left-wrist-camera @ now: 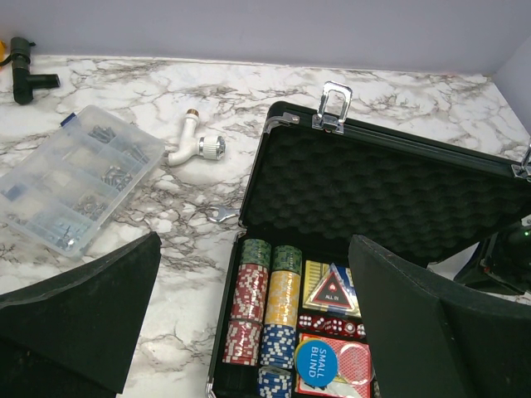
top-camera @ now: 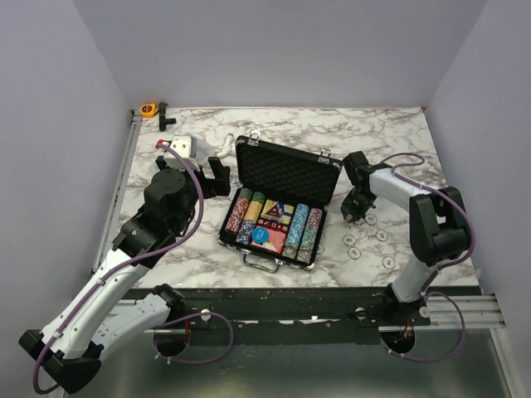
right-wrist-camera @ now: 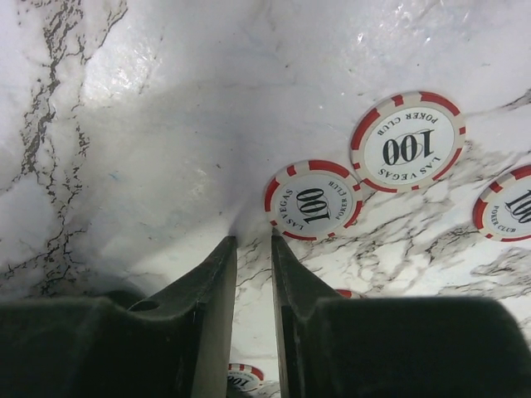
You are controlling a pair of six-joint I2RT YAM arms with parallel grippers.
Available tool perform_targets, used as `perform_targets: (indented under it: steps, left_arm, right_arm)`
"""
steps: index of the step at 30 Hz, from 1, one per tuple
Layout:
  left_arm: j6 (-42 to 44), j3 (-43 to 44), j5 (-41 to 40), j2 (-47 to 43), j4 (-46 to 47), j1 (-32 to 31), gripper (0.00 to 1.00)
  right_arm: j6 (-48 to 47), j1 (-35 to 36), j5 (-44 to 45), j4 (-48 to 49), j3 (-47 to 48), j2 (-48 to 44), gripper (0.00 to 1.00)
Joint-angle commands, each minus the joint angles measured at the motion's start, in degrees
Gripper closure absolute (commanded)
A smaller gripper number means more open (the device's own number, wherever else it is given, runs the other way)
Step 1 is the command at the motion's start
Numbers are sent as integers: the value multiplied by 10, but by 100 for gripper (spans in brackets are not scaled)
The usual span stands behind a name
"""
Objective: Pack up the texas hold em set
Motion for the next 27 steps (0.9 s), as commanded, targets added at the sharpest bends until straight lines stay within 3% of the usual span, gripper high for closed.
perform_targets:
  steps: [1,10,12,17,21,25,27]
  left_arm:
    - [2,13,4,0,-1,2,5]
    - [-1,13,10,8,0,3,5]
    - [-2,13,13,10,0,3,5]
    - [-7,15,23,18,-2,3,5]
    - [-10,16,29,20,-1,4,5]
    - [-10,15,29,21,-3,4,6]
    - [-10,15,28,22,-3,5,5]
  right_arm:
    - [1,-1,26,-18,-13,-21,75]
    - [-86,-1,-98,101,-128,-187,64]
    - [-110,0,-159,127,-158,-222,65]
    - [-119,27,-219,103,-183,-248,72]
    - [-95,64,-273,137,-217,-252,83]
    - [-71,99,-268,159,-231,-245,99]
    - [-65,106,-270,169,-236,-239,99]
